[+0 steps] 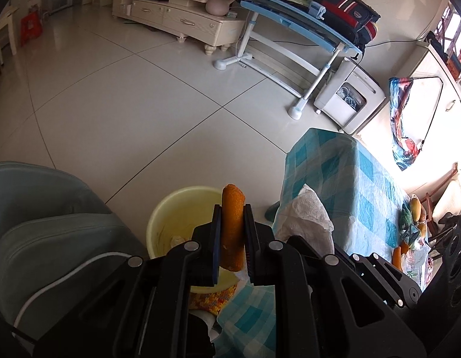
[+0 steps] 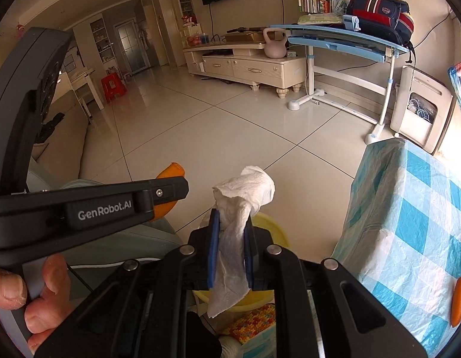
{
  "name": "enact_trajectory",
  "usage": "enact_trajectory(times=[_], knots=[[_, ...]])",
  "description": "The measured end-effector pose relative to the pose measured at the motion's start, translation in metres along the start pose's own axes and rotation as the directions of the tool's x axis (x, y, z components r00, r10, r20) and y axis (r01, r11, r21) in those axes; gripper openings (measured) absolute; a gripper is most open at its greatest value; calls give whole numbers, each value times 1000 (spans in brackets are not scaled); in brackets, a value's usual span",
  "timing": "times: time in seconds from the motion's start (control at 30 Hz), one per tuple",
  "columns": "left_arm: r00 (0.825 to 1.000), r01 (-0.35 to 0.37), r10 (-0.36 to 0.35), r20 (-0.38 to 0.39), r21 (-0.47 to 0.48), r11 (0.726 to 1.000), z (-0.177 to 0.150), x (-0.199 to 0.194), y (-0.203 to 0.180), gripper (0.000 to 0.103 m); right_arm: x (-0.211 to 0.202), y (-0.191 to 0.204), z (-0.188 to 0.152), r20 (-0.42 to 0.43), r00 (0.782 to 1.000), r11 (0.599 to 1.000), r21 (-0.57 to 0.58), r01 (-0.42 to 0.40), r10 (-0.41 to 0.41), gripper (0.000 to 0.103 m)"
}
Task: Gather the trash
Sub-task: 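Carry peel and tissue to the yellow bin and open both tools, then return both tools to the table toward the remaining trash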
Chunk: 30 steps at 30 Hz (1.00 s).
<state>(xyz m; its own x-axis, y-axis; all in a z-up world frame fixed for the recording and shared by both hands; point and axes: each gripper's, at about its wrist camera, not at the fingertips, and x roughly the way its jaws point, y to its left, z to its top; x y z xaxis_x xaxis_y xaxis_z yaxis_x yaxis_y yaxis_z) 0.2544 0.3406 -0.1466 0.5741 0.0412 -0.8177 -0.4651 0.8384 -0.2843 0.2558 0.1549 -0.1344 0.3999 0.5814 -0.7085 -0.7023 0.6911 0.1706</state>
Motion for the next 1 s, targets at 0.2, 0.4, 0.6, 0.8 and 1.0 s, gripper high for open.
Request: enact_trajectory(times=[0.2, 0.4, 0.6, 0.8, 1.0], knots=[[1000, -9, 7, -25, -72, 997, 1, 8, 20, 14, 26, 5, 11, -59, 998, 1000, -5, -6, 6, 16], [999, -26, 23, -28, -100, 995, 1, 9, 28, 15, 45, 7, 9, -102, 995, 1000, -2, -6, 6, 36], [999, -46, 45, -19, -110, 993, 2, 7, 30, 20, 43, 1, 4, -105, 994, 999, 34, -2, 5, 40], [999, -54, 54, -2, -98, 994, 2, 3, 27, 25, 20, -7, -6, -80, 997, 998, 66, -2, 8, 45], [998, -48, 51, 30, -88, 995, 2, -4, 24, 28, -23, -24, -19, -7, 1000, 993, 119, -17, 17, 50]])
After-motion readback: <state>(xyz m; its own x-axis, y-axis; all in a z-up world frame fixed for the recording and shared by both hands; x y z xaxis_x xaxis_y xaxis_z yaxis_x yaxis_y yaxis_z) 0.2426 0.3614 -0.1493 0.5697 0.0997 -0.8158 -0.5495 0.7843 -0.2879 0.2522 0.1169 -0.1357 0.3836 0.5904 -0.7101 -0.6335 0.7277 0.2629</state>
